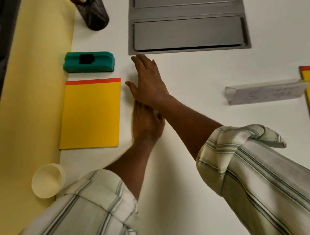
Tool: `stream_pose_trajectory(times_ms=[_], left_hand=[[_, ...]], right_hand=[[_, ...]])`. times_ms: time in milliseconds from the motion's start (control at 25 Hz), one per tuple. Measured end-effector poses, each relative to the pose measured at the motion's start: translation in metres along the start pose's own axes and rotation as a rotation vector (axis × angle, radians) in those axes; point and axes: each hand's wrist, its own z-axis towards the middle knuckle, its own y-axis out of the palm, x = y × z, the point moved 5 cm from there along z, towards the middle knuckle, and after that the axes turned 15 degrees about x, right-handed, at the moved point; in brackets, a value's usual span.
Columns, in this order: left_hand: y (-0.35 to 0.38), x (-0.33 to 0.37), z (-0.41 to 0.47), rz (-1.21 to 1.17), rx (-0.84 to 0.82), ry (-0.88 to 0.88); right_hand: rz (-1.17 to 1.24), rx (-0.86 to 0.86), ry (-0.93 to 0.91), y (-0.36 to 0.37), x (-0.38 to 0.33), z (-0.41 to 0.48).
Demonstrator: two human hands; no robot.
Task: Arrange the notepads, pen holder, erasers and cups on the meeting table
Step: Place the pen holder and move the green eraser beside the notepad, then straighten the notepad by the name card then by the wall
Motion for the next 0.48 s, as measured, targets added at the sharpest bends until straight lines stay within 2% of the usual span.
stream_pose_trajectory(times_ms=[320,480], left_hand=[[-0.008,0.009,-0.009,-0.035,0.164,0.029],[-0.033,0.057,-0.029,-0.223,0.249,0.070]], right_hand=[[-0.178,0.161,0.129,-0.090,0.053,-0.064],[-0.226,0.305,0.213,-0.139,0.075,-0.093]])
